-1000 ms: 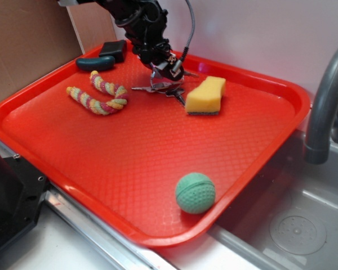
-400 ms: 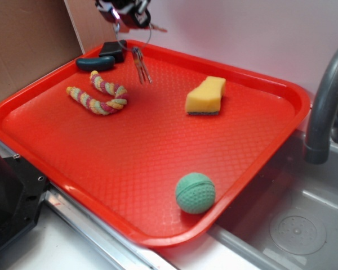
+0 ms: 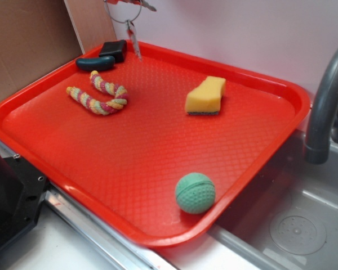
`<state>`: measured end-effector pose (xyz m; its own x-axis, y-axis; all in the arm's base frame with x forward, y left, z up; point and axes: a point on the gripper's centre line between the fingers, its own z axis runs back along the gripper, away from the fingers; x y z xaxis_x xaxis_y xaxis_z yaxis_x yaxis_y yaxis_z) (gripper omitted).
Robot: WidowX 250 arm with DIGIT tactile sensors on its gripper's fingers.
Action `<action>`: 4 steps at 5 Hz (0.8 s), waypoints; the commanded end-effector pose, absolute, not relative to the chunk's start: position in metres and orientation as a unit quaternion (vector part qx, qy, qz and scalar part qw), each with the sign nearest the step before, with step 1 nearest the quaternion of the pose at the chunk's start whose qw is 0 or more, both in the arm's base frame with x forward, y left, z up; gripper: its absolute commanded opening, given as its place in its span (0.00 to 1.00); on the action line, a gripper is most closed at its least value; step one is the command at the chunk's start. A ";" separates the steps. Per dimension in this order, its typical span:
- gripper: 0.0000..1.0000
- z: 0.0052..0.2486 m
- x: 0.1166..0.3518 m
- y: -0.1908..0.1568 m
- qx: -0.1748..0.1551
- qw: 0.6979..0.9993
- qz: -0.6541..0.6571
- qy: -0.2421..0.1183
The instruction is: Grab the silver keys.
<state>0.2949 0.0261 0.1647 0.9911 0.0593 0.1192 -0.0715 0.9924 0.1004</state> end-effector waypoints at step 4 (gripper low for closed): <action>0.00 0.206 0.290 -0.002 0.020 0.996 -0.045 -0.076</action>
